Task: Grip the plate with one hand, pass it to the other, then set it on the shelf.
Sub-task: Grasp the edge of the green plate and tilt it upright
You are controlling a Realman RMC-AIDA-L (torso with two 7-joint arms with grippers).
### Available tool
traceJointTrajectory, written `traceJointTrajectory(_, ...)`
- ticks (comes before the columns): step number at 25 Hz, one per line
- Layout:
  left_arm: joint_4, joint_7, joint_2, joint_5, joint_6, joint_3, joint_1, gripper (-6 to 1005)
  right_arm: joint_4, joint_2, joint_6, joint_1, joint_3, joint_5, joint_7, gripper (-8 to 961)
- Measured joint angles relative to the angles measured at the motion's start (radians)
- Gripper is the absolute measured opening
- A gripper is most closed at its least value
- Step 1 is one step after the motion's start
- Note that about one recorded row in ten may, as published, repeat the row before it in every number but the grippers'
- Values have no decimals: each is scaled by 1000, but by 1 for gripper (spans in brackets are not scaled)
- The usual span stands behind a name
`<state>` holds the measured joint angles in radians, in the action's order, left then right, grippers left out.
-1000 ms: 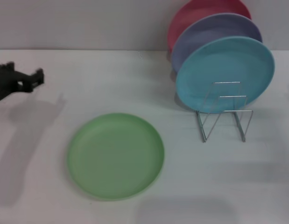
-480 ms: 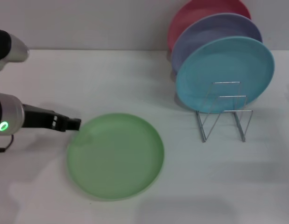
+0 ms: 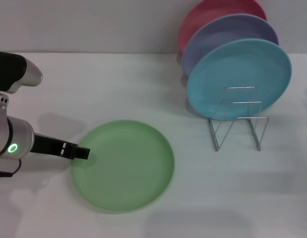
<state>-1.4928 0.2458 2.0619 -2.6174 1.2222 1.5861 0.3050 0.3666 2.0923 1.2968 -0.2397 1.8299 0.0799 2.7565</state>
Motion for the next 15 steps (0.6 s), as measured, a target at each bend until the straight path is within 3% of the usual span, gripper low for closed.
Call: traceJointTrajectory(15,110,12,0,1,-24,16,52,750,0,0,1,2,0,0,0,834)
